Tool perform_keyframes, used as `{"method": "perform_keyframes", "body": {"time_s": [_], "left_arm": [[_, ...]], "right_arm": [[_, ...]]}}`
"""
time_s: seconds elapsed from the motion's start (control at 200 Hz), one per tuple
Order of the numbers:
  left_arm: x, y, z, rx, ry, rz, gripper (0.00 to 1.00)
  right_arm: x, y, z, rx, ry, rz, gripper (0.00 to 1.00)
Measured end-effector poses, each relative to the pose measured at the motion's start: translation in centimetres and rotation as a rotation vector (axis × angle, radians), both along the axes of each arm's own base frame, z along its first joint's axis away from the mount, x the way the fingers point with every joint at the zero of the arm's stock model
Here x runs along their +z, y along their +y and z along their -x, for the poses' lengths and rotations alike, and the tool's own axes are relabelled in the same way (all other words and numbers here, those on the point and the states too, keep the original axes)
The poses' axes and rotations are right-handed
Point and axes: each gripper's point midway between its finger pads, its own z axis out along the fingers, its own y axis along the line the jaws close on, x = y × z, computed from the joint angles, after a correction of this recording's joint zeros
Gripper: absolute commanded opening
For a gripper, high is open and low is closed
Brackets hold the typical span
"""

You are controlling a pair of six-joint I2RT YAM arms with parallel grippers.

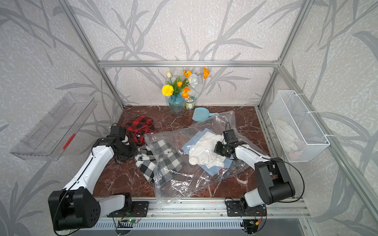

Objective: Take the shirt out of the vacuum bag
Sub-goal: Take out the shirt from the vacuum bag, then place the shirt at the center of the board.

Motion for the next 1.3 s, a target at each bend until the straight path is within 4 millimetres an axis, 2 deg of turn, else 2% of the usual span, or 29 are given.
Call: {"method": "perform_keyframes", "body": {"time_s": [0.265, 0.415, 0.615, 1.005, 1.299], "left_arm": [[3.0, 1.1, -0.7, -0.055, -0.045, -0.090, 0.00], [4.6, 2.2, -2.8, -0.082, -0.052, -0.157, 0.00], [4.9, 3.4, -5.8, -0.109, -0.015, -0.221, 0.00], [5.8, 6.5, -8.6, -0.110, 0.031, -0.374, 0.00], [6.4, 9.7, -11.0, -0.072, 0.053, -0.431, 0.00]], "right_arm": [[0.0, 0.0, -0.3, 0.000, -0.003, -0.014, 0.00], [0.0, 0.0, -0.6, -0.001, -0.003, -0.021, 0.00], [0.1, 0.0, -0.7, 0.000, -0.005, -0.022, 0.00], [0.1, -0.1, -0.8, 0.001, -0.005, -0.024, 0.00], [0.1, 0.0, -1.1, 0.001, -0.006, -0.024, 0.00]]}}
